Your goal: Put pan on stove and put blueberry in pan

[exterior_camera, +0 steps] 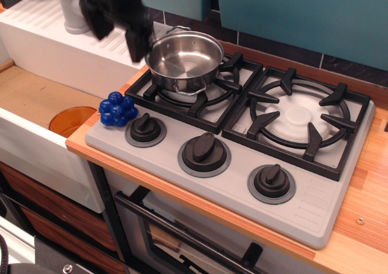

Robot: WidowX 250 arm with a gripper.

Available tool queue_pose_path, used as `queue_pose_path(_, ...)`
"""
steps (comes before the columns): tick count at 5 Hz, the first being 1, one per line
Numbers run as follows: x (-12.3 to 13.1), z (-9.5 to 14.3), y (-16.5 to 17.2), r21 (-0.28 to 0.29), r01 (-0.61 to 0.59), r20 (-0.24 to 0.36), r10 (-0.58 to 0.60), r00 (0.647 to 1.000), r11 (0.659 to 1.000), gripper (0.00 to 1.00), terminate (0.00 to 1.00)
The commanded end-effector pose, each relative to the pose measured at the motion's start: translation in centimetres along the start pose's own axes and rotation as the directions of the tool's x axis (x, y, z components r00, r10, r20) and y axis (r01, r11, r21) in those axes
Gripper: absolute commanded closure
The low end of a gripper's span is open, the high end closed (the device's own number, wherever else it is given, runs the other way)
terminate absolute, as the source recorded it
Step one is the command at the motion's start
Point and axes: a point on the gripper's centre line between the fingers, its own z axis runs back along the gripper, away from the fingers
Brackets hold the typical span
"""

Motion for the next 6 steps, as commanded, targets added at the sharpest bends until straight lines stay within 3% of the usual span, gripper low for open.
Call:
queue_pose_path(1, -1.8, -1.1, -0.7, 0.029, -0.078, 0.088, 0.075, 0.993, 0.997, 0.00, 0.00)
queue_pose_path(3, -3.9, -3.9, -0.9, 0.005, -0.096, 0.148, 0.094, 0.984, 0.995, 0.00, 0.00)
queue_pose_path(5, -3.9, -5.7, -0.3, -0.001, -0.086, 0.220, 0.084, 0.972, 0.996, 0.00, 0.00)
queue_pose_path(6, -3.8, -6.4, -0.2, -0.014, -0.082, 0.227, 0.083, 0.970, 0.997, 0.00, 0.00)
